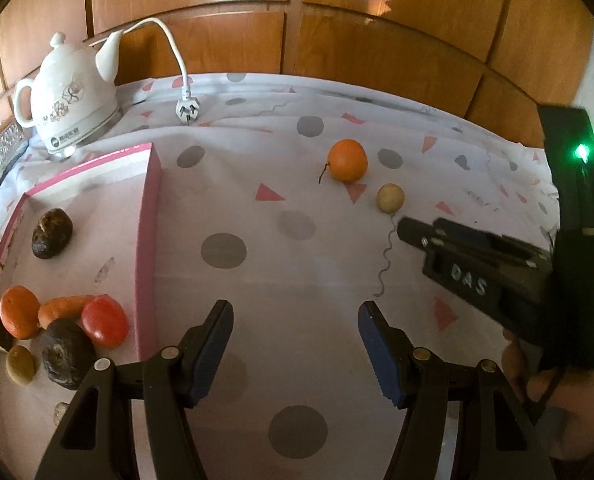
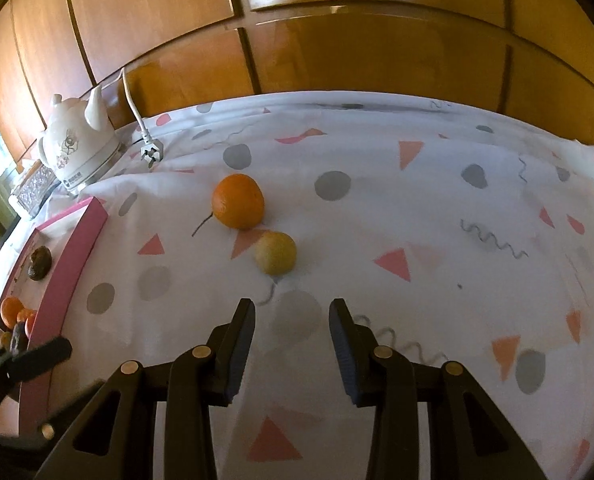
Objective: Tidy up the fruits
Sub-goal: 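Grasp the small yellow round fruit with the right tool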
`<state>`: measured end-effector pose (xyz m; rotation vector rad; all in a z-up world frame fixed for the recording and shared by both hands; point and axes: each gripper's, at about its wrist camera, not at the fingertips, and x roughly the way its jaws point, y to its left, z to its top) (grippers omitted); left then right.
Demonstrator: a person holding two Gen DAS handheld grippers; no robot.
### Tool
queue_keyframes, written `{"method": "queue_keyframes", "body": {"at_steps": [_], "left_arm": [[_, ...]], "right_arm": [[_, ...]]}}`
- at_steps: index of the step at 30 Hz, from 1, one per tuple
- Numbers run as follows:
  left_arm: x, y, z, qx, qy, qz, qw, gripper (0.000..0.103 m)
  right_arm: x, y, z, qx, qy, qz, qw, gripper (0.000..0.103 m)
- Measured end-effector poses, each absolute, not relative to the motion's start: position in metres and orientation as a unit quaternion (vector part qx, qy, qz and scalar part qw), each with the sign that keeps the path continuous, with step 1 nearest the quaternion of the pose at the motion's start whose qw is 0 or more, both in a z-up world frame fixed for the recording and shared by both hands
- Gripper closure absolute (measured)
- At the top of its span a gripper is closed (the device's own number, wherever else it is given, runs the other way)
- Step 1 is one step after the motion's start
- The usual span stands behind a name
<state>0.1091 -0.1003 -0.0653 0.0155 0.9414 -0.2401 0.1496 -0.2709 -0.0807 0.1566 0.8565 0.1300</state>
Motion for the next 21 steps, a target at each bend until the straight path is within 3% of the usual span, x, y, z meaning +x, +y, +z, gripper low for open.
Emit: {"method": "queue_keyframes", "body": {"at_steps": [11, 14, 21], "left_arm": [[0.116, -0.094, -0.070, -0.007, 0.458, -0.101, 0.883, 0.037], [0.116, -0.093, -0.070, -0.007, 0.457, -0.100, 0.884, 0.037], [0.115, -0.094, -0.071, -0.005, 0.456, -0.107, 0.884, 0.037]], "right_arm": [[0.190, -0.251, -0.086, 0.051, 0.424, 0.065, 0.902, 0.065], [0.193, -0.248, -0.086, 0.039, 0.423, 0.061, 0.903, 0.077], [0.186, -0.250, -0.086, 0.024, 0.427, 0.069, 0.901, 0.077]]}}
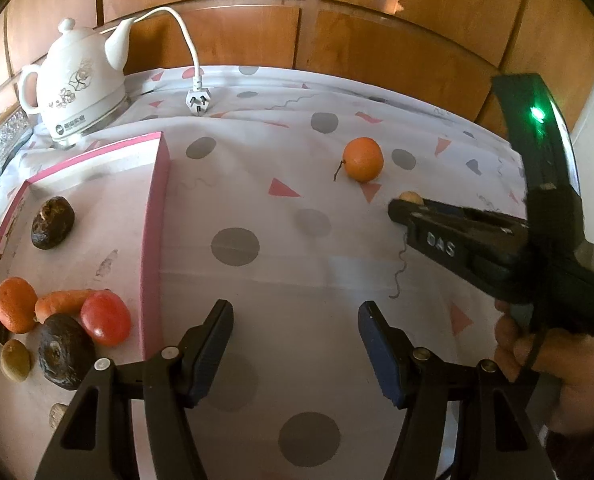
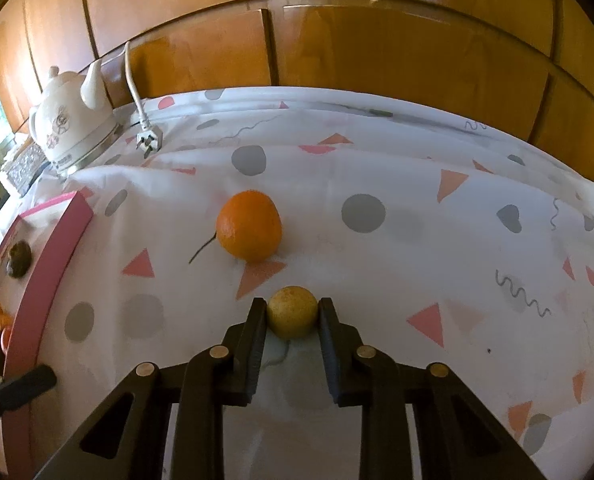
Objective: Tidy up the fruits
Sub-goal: 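Grasp the small yellow round fruit with the right tool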
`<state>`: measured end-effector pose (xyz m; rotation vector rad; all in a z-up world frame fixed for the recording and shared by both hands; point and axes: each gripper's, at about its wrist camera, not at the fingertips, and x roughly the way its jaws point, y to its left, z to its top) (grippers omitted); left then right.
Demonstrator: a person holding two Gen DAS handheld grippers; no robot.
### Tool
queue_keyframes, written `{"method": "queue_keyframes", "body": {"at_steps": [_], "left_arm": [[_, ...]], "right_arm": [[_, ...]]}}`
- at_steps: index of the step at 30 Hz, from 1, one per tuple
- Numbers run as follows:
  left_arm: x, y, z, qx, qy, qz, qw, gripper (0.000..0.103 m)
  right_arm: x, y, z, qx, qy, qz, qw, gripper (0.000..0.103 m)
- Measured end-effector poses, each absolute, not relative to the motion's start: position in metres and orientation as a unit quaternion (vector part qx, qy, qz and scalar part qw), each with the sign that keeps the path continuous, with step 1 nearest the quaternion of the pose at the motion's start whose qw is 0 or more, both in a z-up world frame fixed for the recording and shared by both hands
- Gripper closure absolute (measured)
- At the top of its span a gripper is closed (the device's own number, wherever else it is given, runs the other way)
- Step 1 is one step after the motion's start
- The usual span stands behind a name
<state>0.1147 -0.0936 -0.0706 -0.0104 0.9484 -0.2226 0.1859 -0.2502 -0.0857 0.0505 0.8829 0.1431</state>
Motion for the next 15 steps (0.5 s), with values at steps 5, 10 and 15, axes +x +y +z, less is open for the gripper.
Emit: {"method": "queue_keyframes", "body": {"at_steps": [5, 10, 15], "left_arm": [[0.114, -0.096, -0.071, -0.003, 0.457, -0.108, 0.883, 0.037], [0.115, -0.100, -0.072, -0.001, 0.461, -0.109, 0.881, 0.037], [0.120, -0.103, -0.071, -0.004, 0.463, -0.103, 0.881, 0.037]], "right_arm": [[0.167, -0.262, -0.086, 0.020, 0.428, 0.065, 0.901, 0.077], [0.147, -0.275, -0.086, 0.009, 0.426, 0.051, 0.903, 0.077], [0.135, -0.291, -0.088, 0.019, 0.418, 0.018, 0.908, 0.077]]}}
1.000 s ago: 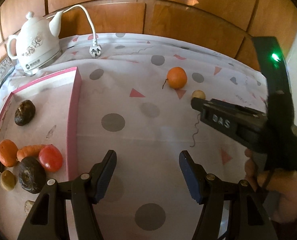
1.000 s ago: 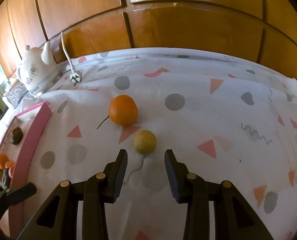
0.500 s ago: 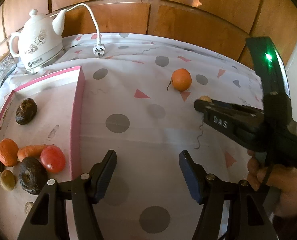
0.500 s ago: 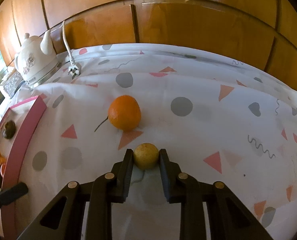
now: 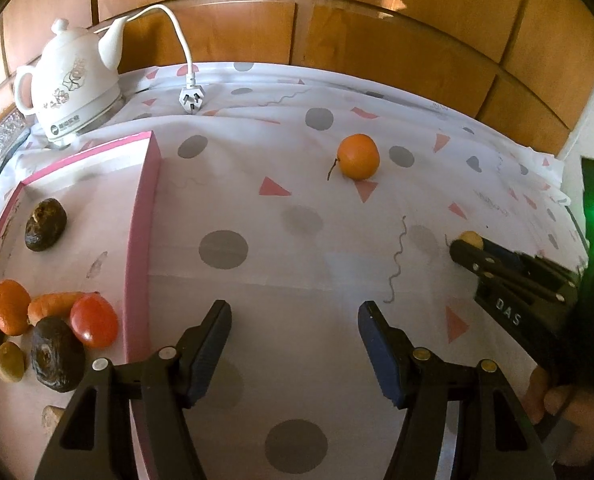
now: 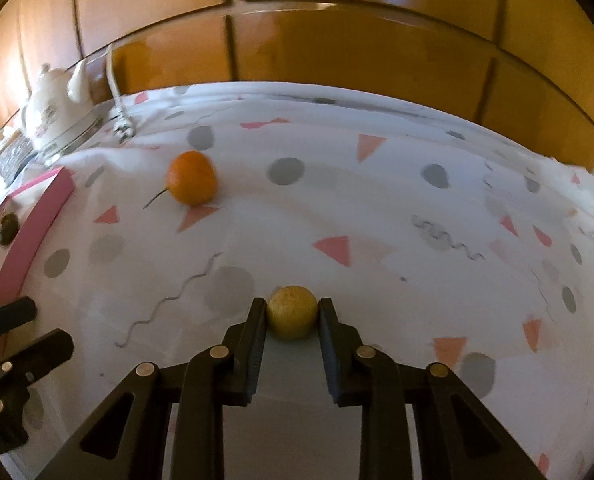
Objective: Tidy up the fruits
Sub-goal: 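Grasp the small yellow round fruit with the right tool, then grasp the mandarin orange with the left tool while the right tool holds the yellow fruit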
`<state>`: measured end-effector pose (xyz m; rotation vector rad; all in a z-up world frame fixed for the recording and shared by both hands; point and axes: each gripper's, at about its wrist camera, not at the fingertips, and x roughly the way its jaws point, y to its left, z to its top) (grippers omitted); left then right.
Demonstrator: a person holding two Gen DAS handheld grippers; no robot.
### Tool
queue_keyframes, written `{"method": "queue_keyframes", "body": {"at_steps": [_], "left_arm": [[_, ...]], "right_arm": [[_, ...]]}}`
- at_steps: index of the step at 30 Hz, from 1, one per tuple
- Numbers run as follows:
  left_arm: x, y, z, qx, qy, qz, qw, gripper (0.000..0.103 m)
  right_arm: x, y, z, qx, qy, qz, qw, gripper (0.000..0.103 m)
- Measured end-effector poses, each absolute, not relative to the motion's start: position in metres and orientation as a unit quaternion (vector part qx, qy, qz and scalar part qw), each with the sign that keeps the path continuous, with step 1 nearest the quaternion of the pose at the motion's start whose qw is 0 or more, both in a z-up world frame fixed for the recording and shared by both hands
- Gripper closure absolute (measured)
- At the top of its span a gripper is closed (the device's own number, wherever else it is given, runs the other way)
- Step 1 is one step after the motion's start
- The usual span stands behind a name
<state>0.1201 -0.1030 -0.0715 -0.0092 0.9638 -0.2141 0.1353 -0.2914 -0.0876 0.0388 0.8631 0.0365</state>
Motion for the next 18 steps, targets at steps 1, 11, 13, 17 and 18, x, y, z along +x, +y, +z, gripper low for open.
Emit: {"method": "queue_keyframes", "body": {"at_steps": [1, 11, 13, 17, 18], "left_arm": [[0.122, -0.103, -0.071, -0.007, 0.463, -0.104, 0.880, 0.037], [0.136, -0.117, -0.061, -0.006, 0.458, -0.106, 0.883, 0.037], [0.139, -0.119, -0.061, -0.004, 0.457, -0.106, 0.883, 0.037], [0.152, -0.124, -0.060, -0.003, 0.458, -0.104, 0.883, 0.037], [0.154, -0.125, -0.060, -0.003, 0.458, -0.104, 0.883, 0.037]], "right_arm": [[0.135, -0.294, -0.088, 0.025, 0.417, 0.017, 0.908, 0.078], [0.134, -0.298, -0.090, 0.042, 0.412, 0.023, 0.910, 0.077], [0.134, -0.300, -0.090, 0.045, 0.412, 0.024, 0.910, 0.077], [0.135, -0.300, -0.091, 0.046, 0.413, 0.026, 0.909, 0.077], [0.135, -0.301, -0.091, 0.045, 0.414, 0.026, 0.909, 0.077]]}}
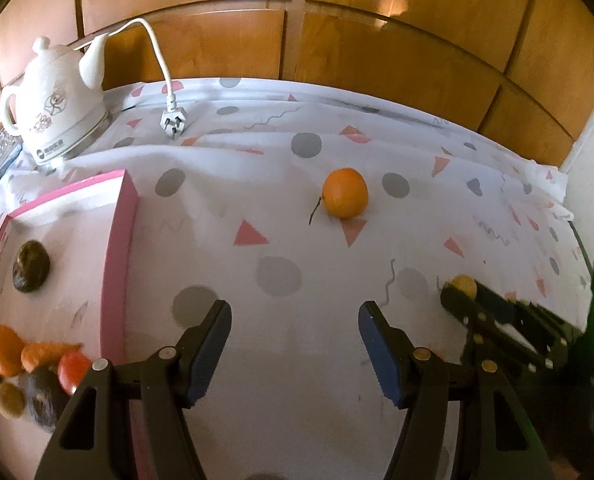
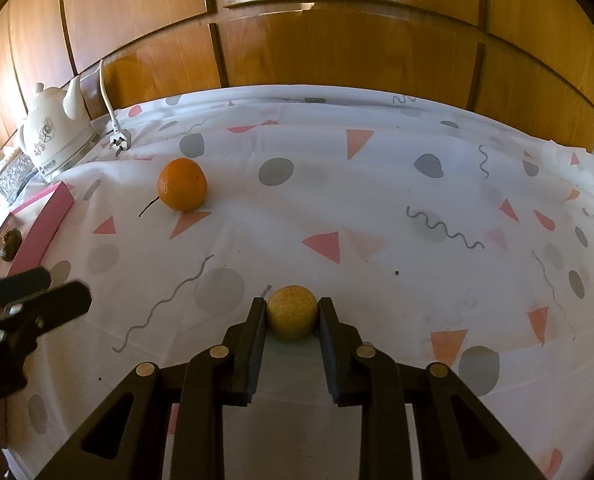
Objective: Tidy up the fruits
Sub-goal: 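Grasp the mandarin orange with the left tool while the right tool holds the yellow fruit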
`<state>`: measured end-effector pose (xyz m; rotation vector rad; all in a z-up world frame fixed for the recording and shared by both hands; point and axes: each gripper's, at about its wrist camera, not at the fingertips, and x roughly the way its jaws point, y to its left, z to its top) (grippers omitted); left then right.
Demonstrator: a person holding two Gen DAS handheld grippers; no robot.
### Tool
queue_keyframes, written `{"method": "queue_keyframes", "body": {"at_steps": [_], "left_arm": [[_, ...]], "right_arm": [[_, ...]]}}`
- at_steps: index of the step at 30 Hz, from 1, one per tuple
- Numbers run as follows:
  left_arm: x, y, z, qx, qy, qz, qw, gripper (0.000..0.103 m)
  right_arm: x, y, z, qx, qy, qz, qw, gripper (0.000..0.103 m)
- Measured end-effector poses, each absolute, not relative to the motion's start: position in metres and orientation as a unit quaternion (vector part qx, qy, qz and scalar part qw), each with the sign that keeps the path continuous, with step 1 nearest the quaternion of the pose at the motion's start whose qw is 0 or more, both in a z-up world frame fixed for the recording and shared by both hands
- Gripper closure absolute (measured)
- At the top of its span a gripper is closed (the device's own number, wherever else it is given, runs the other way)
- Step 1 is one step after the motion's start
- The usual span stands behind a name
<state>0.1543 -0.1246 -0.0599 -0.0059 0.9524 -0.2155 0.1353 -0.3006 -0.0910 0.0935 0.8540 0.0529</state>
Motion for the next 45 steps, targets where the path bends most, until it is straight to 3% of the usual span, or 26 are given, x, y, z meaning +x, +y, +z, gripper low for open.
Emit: {"method": "queue_keyframes", "body": {"at_steps": [24, 26, 30, 34, 45], "left_arm": [[0.249, -0.175, -0.061, -0.001, 0.464, -0.147, 0.874, 0.038], [0.255, -0.180, -0.065, 0.004, 0.466, -0.144, 0.873, 0.042], [0.264, -0.181, -0.078, 0.008, 0.478, -0.139, 0.868, 0.064], [0.257, -0.179, -0.081, 0.019, 0.468, -0.146, 0.871, 0.069], [0.218, -0.157, -0.075, 0.013, 0.464, -0.133, 0.876, 0.070]], "right_arm": [[0.135, -0.299, -0.091, 0.036, 0.412, 0.021, 0.910, 0.077], [0.134, -0.299, -0.092, 0.036, 0.411, 0.021, 0.910, 0.077], [0.134, -0.299, -0.091, 0.035, 0.412, 0.021, 0.910, 0.077], [0.135, -0.298, -0.091, 0.034, 0.412, 0.021, 0.910, 0.077], [0.135, -0.298, -0.091, 0.034, 0.412, 0.021, 0.910, 0.077]]}}
